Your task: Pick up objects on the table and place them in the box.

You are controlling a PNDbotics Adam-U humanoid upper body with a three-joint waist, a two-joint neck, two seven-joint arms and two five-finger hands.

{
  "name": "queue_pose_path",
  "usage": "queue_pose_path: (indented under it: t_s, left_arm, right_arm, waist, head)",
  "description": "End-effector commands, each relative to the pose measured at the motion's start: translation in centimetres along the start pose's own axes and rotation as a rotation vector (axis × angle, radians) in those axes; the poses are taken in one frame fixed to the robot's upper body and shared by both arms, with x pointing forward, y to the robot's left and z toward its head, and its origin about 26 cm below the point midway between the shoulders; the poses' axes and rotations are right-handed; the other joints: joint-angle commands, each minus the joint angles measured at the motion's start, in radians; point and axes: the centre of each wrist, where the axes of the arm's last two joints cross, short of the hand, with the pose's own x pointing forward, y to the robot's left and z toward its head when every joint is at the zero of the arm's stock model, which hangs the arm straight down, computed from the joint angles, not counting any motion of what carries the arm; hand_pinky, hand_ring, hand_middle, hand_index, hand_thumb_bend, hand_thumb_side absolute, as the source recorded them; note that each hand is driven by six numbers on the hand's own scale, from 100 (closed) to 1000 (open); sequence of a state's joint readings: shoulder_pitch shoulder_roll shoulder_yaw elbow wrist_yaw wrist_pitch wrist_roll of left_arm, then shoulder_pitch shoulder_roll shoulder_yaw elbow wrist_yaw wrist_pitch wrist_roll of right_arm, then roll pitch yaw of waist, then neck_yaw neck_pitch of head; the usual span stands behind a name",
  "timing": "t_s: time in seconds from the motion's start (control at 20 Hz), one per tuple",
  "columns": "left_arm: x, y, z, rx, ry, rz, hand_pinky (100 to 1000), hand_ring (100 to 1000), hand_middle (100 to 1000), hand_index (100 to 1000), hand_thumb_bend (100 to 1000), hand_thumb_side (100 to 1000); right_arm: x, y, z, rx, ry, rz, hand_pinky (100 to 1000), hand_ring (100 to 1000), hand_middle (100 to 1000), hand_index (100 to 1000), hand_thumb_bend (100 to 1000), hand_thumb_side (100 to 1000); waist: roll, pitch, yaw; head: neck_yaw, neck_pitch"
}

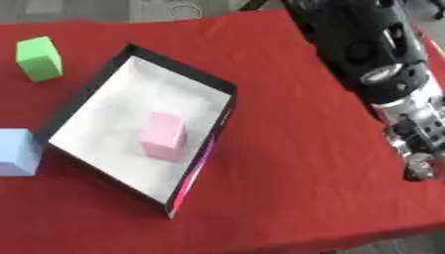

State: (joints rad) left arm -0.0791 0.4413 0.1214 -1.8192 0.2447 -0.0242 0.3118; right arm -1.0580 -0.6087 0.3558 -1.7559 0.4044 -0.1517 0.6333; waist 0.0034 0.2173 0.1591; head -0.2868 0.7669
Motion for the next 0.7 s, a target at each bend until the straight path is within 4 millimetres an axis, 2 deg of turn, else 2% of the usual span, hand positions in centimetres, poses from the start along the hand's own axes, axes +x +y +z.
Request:
queue_pose_path:
  t_s: [0.05, 0.25, 0.7]
  left_arm:
    - [0.8, 1.0, -0.5, 0.009, -0.029, -0.044, 936, 661, 736, 821, 121, 789]
    - [0.8, 0.9, -0.5, 0.007, -0.03, -0.039, 937, 662, 737, 822, 122, 790]
    - [0.9, 0.5, -0.6, -0.005, -0.03, -0.026, 939, 662, 737, 821, 123, 794]
  right_arm:
    - [2.7, -0.3, -0.5, 0.009, -0.07, 0.021, 729, 621, 502, 611, 165, 100]
    - [3.8, 1.8, -1.1, 0.084, -0.114, -0.024, 740, 636, 511, 625, 100, 100]
    - [2.3, 7.9, -2.0, 0.269, -0.061, -0.111, 745, 636, 511, 628, 100, 100]
  waist:
    - [-0.012, -0.031, -0.003]
    - [-0.012, -0.026, -0.006]
    - [-0.009, -0.017, 0.003]
  head:
    - [0.02, 0.003]
    - [0.029, 0.003]
    - [0.029, 0.003]
